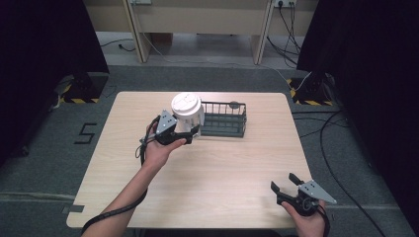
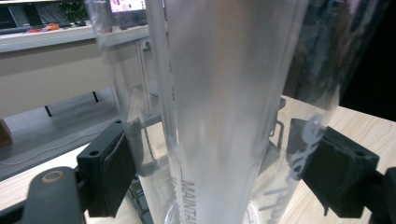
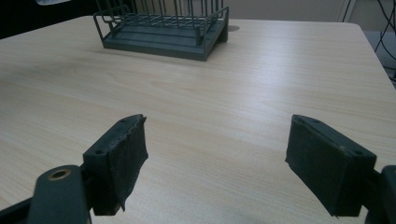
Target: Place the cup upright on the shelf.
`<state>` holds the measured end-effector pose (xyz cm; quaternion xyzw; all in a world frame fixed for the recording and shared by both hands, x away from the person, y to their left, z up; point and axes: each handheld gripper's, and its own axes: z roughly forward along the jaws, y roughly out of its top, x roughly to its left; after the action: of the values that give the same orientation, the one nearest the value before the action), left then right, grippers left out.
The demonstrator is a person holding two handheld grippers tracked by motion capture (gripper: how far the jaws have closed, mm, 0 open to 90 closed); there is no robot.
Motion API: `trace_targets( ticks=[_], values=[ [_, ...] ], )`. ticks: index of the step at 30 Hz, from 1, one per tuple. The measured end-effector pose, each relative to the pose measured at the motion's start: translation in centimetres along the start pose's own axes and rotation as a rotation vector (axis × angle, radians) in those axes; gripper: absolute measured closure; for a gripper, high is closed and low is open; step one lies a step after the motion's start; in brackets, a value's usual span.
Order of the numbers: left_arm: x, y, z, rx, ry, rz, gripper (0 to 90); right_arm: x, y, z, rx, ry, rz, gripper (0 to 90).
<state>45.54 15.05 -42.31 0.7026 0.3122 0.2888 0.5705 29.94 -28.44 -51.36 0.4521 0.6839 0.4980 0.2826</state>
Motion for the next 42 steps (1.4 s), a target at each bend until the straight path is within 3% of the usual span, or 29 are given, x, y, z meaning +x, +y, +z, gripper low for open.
trace_targets(
  ticks=[42],
  values=[
    [0.4,3.3,3.8,-0.024,0.013,-0.001,17.7,-0.1,0.0,0.1,0.005,0.006,0.008,21.5]
  ],
)
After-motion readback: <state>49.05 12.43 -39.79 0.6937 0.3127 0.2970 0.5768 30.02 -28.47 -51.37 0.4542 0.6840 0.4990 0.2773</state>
